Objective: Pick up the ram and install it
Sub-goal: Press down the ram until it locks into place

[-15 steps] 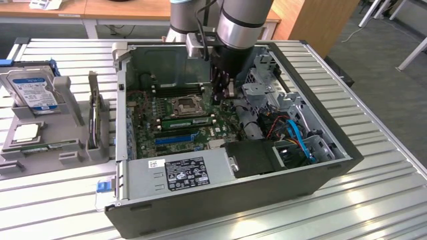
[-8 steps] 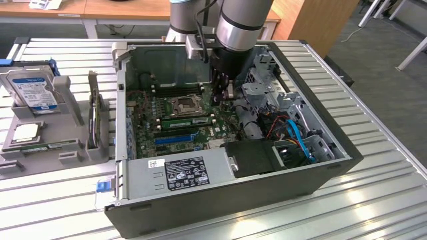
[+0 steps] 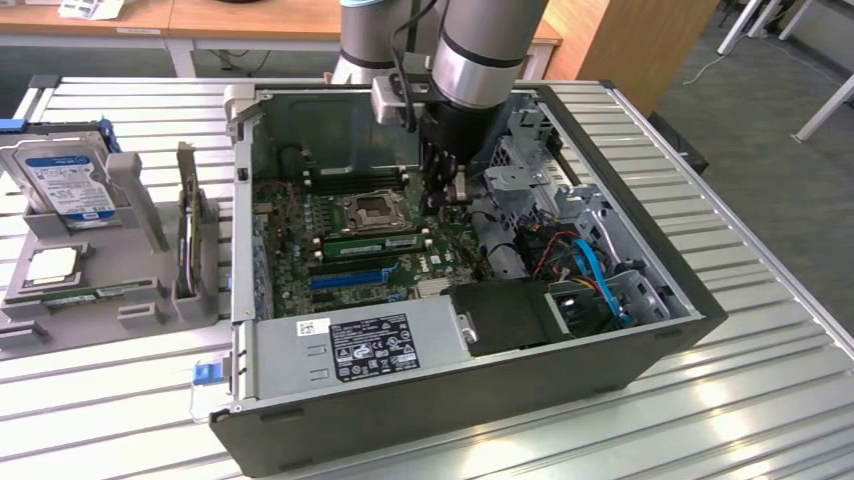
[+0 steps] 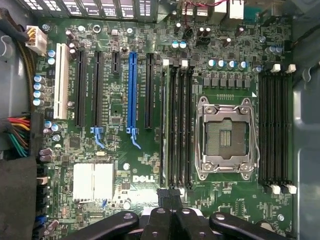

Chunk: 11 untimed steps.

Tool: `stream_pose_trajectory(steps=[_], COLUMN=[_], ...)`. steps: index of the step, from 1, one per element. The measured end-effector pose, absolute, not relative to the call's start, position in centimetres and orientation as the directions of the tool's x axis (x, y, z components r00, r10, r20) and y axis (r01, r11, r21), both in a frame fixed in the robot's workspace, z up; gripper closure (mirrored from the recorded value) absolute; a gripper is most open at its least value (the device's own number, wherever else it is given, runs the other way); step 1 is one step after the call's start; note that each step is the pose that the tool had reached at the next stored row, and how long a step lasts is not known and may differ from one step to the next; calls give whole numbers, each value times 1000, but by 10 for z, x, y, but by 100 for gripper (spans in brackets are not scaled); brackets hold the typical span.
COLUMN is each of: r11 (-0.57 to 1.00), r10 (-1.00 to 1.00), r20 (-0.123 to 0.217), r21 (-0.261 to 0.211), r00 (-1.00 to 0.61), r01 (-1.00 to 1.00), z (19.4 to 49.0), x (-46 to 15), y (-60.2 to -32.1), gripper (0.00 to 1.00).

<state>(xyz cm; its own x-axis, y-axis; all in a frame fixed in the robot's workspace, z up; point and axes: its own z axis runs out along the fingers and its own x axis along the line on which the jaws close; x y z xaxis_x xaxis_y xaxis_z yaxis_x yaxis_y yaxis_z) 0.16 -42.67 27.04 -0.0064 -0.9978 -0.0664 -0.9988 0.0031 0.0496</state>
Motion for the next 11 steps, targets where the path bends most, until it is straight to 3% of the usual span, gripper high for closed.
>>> stream_pose_trajectory(steps=[11], r11=[3], r10=[-998], r20=[-66], r21=[50], r00=[-6], r01=[-999], z=[265], x=[2], y=[-427], gripper=[90])
